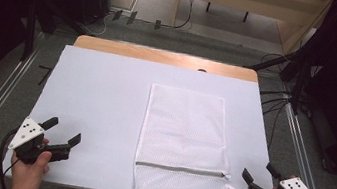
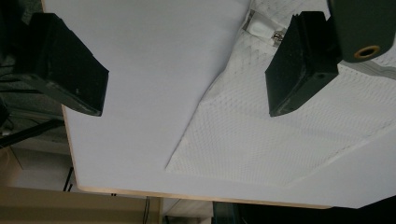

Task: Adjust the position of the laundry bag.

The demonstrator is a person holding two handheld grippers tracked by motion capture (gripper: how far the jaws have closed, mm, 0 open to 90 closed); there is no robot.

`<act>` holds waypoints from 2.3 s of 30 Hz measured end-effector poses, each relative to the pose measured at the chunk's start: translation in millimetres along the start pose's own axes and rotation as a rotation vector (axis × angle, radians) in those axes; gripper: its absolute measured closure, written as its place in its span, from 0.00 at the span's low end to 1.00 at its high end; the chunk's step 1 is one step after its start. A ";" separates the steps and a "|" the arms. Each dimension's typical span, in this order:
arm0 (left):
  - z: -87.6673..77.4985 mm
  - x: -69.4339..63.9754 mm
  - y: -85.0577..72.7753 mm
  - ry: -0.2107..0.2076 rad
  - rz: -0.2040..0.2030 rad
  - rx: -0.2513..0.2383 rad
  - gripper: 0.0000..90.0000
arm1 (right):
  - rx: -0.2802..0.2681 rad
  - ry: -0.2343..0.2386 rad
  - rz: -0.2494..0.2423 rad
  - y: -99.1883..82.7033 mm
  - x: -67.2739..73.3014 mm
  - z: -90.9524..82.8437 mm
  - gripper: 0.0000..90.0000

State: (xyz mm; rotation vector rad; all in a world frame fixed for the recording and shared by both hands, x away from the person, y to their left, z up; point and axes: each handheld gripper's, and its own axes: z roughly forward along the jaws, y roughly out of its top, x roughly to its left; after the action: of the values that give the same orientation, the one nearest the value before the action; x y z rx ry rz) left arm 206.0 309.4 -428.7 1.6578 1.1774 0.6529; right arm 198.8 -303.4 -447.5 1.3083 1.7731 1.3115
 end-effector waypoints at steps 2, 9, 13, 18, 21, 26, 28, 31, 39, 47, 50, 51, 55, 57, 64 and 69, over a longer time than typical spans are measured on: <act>7.4 -7.4 2.7 -0.020 -0.007 0.005 0.08 | 0.000 -0.007 -0.003 0.2 1.1 1.0 0.16; 49.5 -48.5 12.9 -0.114 0.018 0.074 0.19 | 0.016 -0.030 -0.004 1.7 8.6 5.5 0.16; 89.5 -77.9 19.7 -0.087 -0.004 0.190 0.37 | 0.025 -0.035 -0.006 1.2 11.0 6.7 0.17; 122.0 -98.9 19.5 -0.085 -0.002 0.273 0.47 | 0.031 -0.037 -0.010 -0.7 8.8 9.5 0.17; 131.9 -103.0 19.7 -0.106 -0.014 0.293 0.53 | 0.032 -0.047 -0.001 -1.2 8.0 9.4 0.17; 156.3 -120.3 16.4 -0.184 0.007 0.372 0.61 | 0.031 -0.060 0.005 -2.3 4.8 9.4 0.17; 162.7 -122.5 13.6 -0.145 0.012 0.400 0.64 | 0.030 -0.064 0.010 -2.6 4.5 9.1 0.17; 163.5 -122.0 13.0 -0.121 -0.003 0.390 0.69 | 0.032 -0.067 0.009 -3.2 5.1 8.3 0.17; 165.4 -132.3 11.0 -0.146 0.106 0.396 0.98 | 0.048 -0.064 0.003 -6.1 7.1 13.3 0.18; 163.2 -125.8 12.1 -0.175 0.083 0.407 1.00 | 0.069 -0.064 -0.022 -7.9 11.9 16.0 0.20; 157.3 -114.5 12.5 -0.170 0.059 0.404 1.00 | 0.071 -0.066 -0.024 -8.2 11.5 16.2 0.20; 155.0 -109.9 12.7 -0.164 0.050 0.400 1.00 | 0.071 -0.066 -0.027 -8.3 11.1 16.1 0.20; 147.7 -97.0 13.6 -0.147 0.029 0.393 1.00 | 0.071 -0.066 -0.020 -8.6 11.1 15.7 0.21; 141.8 -87.8 14.2 -0.135 0.009 0.393 1.00 | 0.069 -0.066 -0.026 -8.6 10.9 15.8 0.21; 120.2 -55.3 11.2 -0.092 -0.055 0.385 1.00 | 0.070 -0.056 -0.031 -8.6 14.3 17.1 0.21; 113.3 -44.1 9.1 -0.076 -0.086 0.380 1.00 | 0.070 -0.050 -0.038 -9.0 16.8 18.8 0.22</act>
State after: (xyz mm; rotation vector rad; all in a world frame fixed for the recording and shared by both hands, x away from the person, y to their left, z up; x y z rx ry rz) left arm 286.5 223.4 -460.3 1.9140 1.3704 0.3209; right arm 205.6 -281.3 -460.9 1.3271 1.8150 1.1961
